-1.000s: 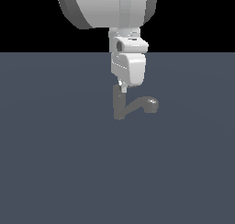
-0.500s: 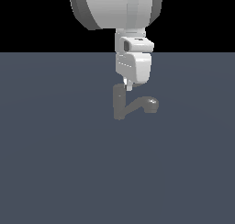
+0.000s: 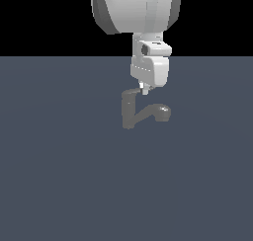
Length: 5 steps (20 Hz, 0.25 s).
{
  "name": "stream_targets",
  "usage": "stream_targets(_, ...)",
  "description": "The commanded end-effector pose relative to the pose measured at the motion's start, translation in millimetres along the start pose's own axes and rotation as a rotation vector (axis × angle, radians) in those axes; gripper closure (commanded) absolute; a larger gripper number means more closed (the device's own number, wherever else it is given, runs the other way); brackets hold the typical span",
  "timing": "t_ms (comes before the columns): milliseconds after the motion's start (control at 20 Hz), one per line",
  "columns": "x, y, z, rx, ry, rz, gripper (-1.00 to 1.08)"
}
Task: Turn on the faucet by rotating a designated handle.
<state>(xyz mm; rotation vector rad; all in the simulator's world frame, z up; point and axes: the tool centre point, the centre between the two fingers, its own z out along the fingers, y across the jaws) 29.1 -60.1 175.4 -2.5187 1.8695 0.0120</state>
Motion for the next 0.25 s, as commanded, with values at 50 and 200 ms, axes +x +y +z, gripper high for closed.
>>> stream_targets(50, 36, 2, 2, 0.001, 0.009, 0.042, 1.08)
stream_targets(200, 44, 0, 2, 0.001, 0.009, 0.046, 1.08)
